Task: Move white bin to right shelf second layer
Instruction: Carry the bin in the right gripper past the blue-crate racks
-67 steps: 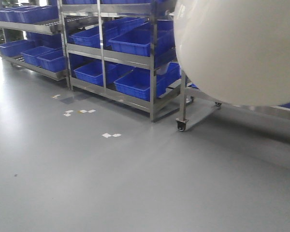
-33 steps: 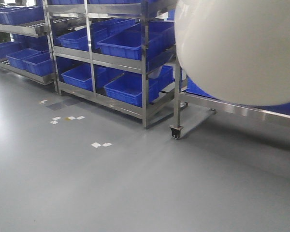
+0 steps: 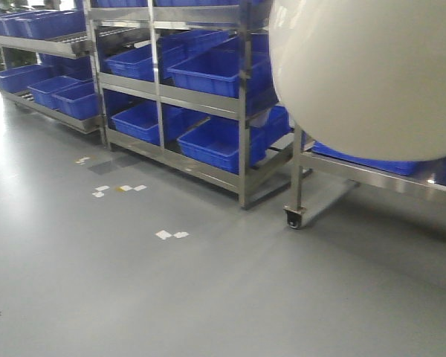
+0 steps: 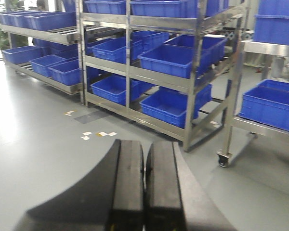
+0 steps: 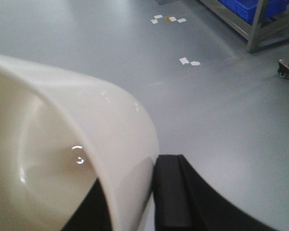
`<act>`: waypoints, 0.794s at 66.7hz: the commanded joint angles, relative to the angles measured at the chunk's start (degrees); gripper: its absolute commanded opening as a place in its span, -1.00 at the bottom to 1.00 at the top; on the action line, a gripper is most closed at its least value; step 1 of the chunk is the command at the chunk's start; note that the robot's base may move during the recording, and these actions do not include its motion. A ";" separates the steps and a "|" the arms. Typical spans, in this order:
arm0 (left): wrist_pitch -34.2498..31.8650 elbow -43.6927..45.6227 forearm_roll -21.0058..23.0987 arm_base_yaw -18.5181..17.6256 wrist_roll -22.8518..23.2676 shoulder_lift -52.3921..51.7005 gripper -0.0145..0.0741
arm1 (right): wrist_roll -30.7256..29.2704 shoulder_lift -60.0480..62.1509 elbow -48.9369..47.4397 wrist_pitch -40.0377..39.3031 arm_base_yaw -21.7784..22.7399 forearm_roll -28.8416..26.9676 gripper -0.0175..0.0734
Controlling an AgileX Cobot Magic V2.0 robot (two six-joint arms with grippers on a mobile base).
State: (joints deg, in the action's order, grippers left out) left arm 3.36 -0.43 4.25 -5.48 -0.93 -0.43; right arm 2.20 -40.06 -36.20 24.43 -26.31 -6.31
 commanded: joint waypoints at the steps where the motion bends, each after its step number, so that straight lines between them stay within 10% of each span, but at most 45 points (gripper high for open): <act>1: -4.93 -2.11 0.53 -0.32 0.56 -0.18 -0.48 | -0.08 0.36 -1.80 -5.57 0.28 -0.01 -0.49; 53: -4.93 -2.11 0.53 -0.32 0.56 -0.18 -0.48 | -0.08 0.36 -1.80 -5.50 0.28 -0.01 -0.49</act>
State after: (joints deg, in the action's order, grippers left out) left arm 3.36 -0.43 4.25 -5.48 -0.93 -0.43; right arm 2.20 -40.06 -36.20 24.43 -26.31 -6.31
